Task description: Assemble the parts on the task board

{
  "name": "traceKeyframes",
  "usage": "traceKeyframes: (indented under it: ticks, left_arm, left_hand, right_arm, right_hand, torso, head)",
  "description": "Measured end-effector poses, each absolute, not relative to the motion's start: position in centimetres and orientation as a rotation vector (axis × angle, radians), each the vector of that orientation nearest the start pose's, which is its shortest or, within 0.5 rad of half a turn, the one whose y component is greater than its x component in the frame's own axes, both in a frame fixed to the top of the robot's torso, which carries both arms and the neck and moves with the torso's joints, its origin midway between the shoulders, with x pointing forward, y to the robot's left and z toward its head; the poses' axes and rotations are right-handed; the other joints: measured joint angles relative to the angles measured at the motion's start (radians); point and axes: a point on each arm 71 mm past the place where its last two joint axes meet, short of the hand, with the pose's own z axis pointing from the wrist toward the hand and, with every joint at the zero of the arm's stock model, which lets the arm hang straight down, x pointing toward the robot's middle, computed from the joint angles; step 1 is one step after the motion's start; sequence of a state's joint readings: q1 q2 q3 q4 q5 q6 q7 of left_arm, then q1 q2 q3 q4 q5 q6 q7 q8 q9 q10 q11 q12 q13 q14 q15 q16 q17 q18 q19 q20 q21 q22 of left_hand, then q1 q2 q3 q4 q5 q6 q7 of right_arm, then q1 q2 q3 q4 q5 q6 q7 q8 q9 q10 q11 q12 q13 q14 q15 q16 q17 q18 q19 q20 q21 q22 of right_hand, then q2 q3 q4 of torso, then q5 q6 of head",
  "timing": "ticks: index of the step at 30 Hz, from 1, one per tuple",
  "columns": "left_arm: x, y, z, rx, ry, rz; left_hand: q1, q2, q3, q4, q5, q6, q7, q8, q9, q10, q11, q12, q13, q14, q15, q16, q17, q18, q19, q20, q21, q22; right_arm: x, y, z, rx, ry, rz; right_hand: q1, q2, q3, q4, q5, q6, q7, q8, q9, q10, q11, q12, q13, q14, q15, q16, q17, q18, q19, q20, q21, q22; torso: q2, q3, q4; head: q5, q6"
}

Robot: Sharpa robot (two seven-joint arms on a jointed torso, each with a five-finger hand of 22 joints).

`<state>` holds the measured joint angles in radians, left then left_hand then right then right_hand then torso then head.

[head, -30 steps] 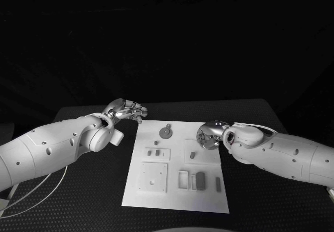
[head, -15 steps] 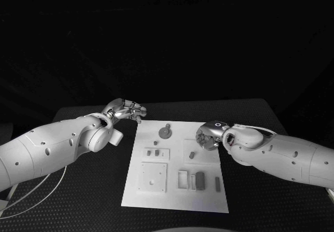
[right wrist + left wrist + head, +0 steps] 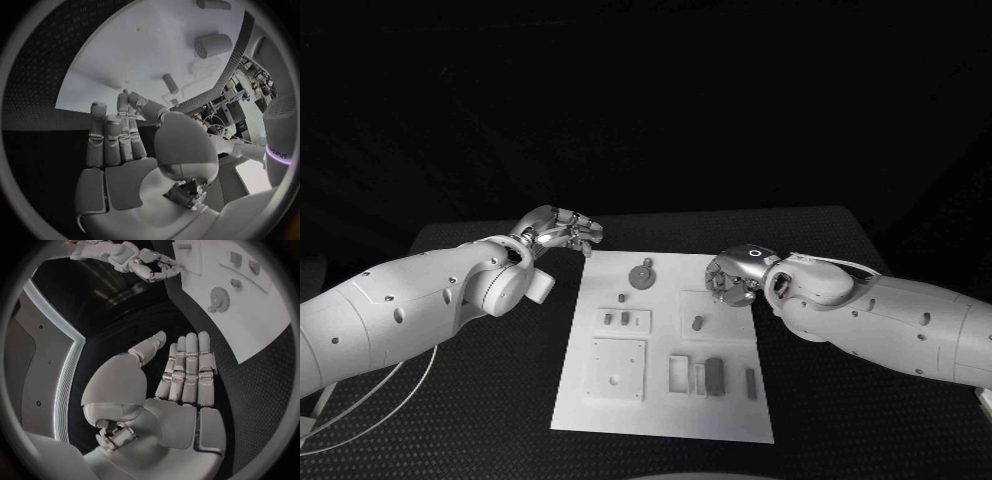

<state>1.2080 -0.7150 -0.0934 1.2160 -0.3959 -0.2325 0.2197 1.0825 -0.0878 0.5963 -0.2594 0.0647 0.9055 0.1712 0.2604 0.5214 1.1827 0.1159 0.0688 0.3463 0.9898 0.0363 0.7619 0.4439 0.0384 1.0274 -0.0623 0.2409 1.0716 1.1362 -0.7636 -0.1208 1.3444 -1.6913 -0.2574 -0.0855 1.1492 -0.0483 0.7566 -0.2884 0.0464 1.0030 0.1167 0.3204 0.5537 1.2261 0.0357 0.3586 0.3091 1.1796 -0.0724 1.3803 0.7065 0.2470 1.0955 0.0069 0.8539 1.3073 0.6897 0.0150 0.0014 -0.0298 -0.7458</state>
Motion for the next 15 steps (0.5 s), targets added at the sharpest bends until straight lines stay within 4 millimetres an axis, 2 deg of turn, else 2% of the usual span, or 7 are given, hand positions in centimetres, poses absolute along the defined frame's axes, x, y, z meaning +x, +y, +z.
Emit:
traceKeyframes:
  ticks: [15]
  left_arm:
    - [53.4, 23.0, -21.7, -0.792, 1.678, -1.189]
  left_hand:
    - [0.0, 0.0, 0.0, 0.0, 0.0, 0.0, 0.0, 0.0, -0.001, 0.0, 0.0, 0.0, 0.0, 0.003, 0.003, 0.0, 0.002, -0.001, 0.0, 0.0, 0.0, 0.0]
  right_arm:
    - [48.8, -20.8, -23.9, -0.388, 1.743, 0.475]
  right_hand:
    - [0.0, 0.0, 0.0, 0.0, 0.0, 0.0, 0.0, 0.0, 0.0, 0.007, 0.0, -0.004, 0.0, 0.005, 0.002, 0.0, 0.001, 0.0, 0.007, -0.003, 0.0, 0.001]
  torso:
    - [0.001, 0.0002, 0.0001]
  head:
    - [0.0, 0.0]
